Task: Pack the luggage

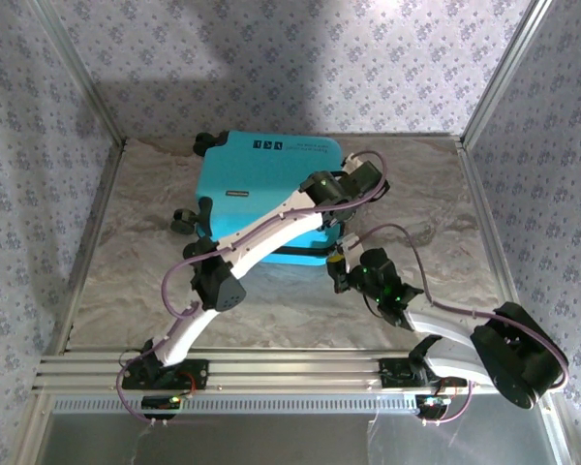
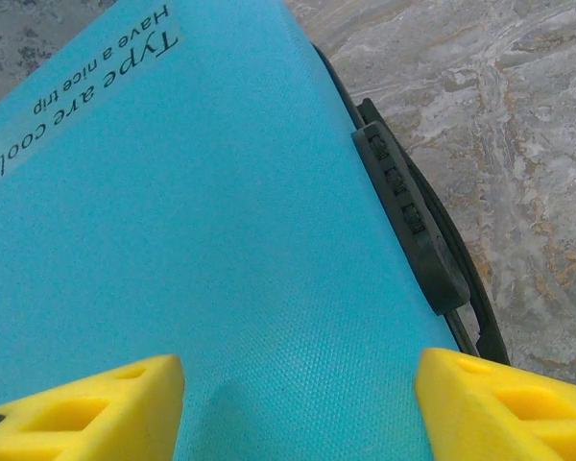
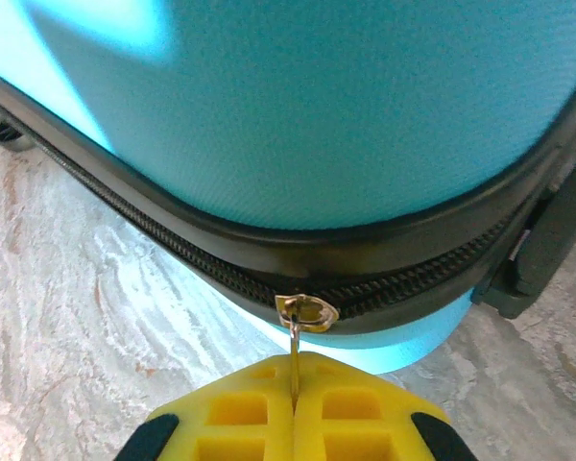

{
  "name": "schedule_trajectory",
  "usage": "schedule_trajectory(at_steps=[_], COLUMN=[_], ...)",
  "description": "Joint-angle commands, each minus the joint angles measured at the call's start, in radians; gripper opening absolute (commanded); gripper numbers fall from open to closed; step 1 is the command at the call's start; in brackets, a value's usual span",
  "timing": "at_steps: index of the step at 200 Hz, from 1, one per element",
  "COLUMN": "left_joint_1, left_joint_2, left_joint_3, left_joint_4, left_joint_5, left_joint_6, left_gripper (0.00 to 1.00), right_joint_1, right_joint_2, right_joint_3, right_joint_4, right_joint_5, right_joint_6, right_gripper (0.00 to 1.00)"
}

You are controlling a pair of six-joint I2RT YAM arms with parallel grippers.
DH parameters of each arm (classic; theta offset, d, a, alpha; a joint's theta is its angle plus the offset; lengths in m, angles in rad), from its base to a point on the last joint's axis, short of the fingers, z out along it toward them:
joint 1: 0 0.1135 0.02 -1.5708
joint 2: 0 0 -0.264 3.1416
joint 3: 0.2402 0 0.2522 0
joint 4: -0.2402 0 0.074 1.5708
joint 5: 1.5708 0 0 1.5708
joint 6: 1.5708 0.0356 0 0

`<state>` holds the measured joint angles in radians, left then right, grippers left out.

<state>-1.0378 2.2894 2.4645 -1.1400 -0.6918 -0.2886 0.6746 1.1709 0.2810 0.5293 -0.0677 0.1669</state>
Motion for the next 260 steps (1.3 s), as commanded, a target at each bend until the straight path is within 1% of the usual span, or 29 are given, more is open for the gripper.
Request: schedule_trajectory(at_steps=[1, 32, 64, 83, 107, 122, 195, 228, 260], left_joint_1=[0.001, -0.001, -0.001, 0.002, 0.014, 0.018, 0.022, 0.022, 0.022], left_joint_2=[-0.059, -0.112, -0.156, -0.216, -0.293, -0.325, -0.373, -0.387, -0.396], left_joint_3=[-0.087, -0.204, -0.320, -0.424, -0.556, -0.605, -0.700, -0.733, -0.753], left_joint_4=[-0.055, -0.018, 0.011, 0.072, 0.158, 0.189, 0.242, 0.262, 0.281], left_joint_5=[-0.027, -0.020, -0.029, -0.026, 0.028, 0.054, 0.098, 0.110, 0.115], left_joint_6=[-0.030, -0.049, -0.076, -0.082, -0.083, -0.082, -0.083, -0.083, -0.078], left_gripper=[0.66, 0.66, 0.65, 0.64, 0.64, 0.64, 0.62, 0.61, 0.61], right_joint_1=[0.042, 0.041, -0.016, -0.048, -0.076, -0.079, -0.113, -0.145, -0.170], right_joint_2=[-0.028, -0.047, -0.101, -0.134, -0.131, -0.111, -0.014, 0.032, 0.029], right_joint_3=[-0.013, -0.025, -0.038, -0.043, -0.041, -0.028, 0.052, 0.076, 0.087], right_joint_4=[0.031, 0.012, -0.037, -0.062, -0.054, -0.052, -0.057, -0.019, -0.012], right_joint_5=[-0.054, -0.015, 0.006, -0.009, -0.030, -0.009, 0.129, 0.139, 0.112], right_joint_6=[-0.043, -0.050, -0.047, -0.050, -0.046, -0.045, -0.009, 0.003, 0.006], right_gripper=[0.00, 0.00, 0.00, 0.00, 0.00, 0.00, 0.00, 0.00, 0.00])
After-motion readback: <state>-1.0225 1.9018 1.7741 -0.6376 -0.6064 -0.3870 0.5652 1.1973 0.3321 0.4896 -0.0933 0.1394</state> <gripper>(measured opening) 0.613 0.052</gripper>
